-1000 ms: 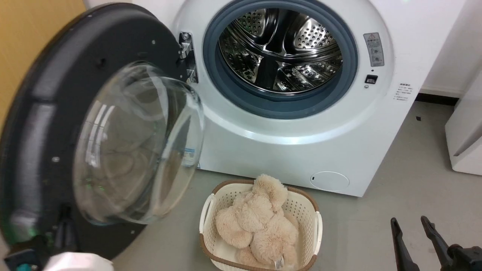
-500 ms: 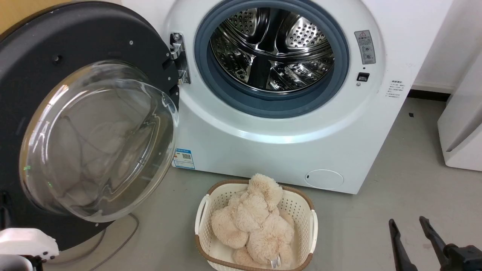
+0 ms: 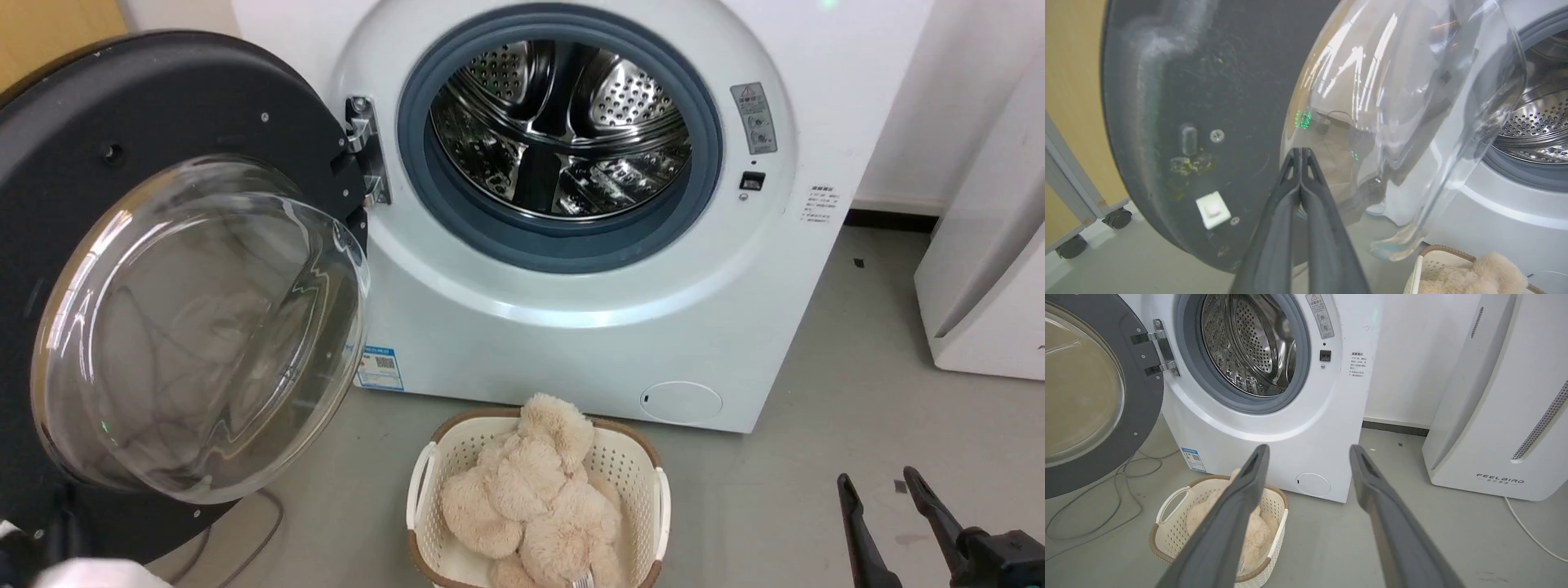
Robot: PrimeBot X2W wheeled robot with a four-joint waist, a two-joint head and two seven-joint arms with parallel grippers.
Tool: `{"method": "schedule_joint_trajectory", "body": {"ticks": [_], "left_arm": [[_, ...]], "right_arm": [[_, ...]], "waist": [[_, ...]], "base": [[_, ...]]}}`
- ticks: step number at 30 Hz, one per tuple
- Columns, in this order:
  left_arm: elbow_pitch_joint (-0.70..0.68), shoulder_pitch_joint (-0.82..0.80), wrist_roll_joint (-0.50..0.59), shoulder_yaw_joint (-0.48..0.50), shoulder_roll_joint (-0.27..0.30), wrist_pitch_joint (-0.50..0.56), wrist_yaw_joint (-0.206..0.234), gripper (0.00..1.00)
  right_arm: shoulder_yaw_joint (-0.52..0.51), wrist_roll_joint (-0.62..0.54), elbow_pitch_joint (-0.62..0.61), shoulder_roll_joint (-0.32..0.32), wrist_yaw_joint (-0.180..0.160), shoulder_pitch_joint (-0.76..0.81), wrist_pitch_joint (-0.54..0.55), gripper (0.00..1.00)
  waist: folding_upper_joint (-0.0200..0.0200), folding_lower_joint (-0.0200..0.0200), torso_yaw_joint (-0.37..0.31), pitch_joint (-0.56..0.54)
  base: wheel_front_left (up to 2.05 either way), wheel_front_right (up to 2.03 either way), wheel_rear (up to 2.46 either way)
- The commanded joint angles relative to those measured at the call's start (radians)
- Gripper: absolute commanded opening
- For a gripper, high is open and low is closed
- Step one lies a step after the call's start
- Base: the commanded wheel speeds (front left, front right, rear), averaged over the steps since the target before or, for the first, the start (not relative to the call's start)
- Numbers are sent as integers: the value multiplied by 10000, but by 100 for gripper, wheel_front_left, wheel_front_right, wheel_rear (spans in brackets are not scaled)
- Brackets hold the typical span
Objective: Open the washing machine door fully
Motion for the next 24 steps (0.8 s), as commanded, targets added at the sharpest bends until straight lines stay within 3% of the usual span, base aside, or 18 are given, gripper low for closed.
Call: {"method": "schedule_joint_trajectory", "body": {"ticks": [1, 2, 3, 4, 11, 24], "left_arm": [[-198, 265, 14, -85, -149, 85, 62, 32], [-394, 438, 48, -177, -226, 178, 114, 55], [-595, 570, 76, -255, -273, 255, 143, 89], [-788, 698, 108, -344, -322, 352, 177, 100], [-2101, 1307, 638, -1079, -396, 1115, 493, 100], [-2815, 662, 1621, -3158, -753, 1823, 78, 100]], "right_arm": [[-4, -34, -68, 32, -7, 104, 0, 100], [-24, -28, -88, 32, -7, 126, 4, 100], [-37, -25, -105, 32, -7, 148, 14, 100], [-34, -51, -118, 32, -7, 166, 34, 100], [-32, -131, -207, 32, -7, 196, 193, 100], [4, -173, -454, 32, -7, 66, 340, 100]], "waist": [[-1, -1, -12, -45], [-1, -1, 9, -67], [-1, -1, 25, -85], [-1, -1, 38, -108], [-1, -1, 67, -258], [-1, -1, -507, -193]], "base": [[0, 0, 0], [0, 0, 0], [0, 0, 0], [0, 0, 0], [0, 0, 0], [0, 0, 0]]}}
